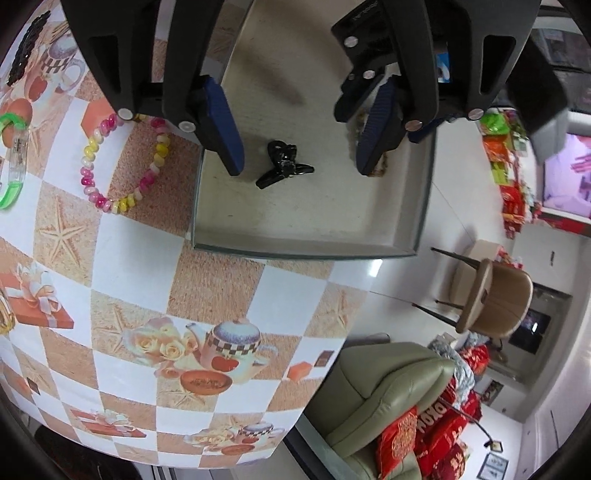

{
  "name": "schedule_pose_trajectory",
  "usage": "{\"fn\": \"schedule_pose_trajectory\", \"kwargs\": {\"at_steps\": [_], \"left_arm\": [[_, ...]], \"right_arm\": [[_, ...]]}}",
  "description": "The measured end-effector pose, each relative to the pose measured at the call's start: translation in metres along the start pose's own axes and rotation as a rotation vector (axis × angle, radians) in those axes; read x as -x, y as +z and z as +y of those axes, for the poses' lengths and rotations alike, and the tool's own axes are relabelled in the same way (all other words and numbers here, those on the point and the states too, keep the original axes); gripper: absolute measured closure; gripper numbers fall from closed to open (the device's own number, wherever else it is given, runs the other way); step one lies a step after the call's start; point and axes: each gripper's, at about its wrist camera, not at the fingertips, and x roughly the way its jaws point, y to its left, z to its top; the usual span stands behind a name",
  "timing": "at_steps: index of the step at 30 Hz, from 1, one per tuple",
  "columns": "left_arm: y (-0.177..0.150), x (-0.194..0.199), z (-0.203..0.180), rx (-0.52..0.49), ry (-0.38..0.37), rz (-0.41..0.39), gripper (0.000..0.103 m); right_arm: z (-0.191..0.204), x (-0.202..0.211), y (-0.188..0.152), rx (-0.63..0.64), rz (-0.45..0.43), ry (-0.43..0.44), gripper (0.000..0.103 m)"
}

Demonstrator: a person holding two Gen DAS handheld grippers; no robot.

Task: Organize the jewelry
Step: 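Open the right tool to drop the clip while the left tool drops the bracelet into the tray, then move both tools back over the table toward the green bangle and beaded bracelet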

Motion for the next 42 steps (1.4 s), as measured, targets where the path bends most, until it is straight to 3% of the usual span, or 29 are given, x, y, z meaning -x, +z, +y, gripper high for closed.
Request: {"fn": "schedule_pose_trajectory", "kwargs": {"at_steps": [3,9,26,42], "left_arm": [[-0.001,0.002,0.0,0.006,0.016,0.005,0.0],[-0.006,0.008,-0.002,-0.008,0.034,0.0,0.0],[-0.005,0.035,-0.034,-0.095,0.011,0.011,0.0],[0.009,0.054,-0.112,-0.236,-0.067,-0.015,0.0]], "right_arm": [[0.0,0.007,0.0,-0.016,-0.005,0.025,0.034],[0.003,0.019,-0.007,-0.032,-0.019,0.067,0.022],[-0.048,0.084,-0.025,-0.18,-0.109,0.135,0.019],[-0.135,0.138,-0.061,-0.348,-0.19,0.057,0.019]]}}
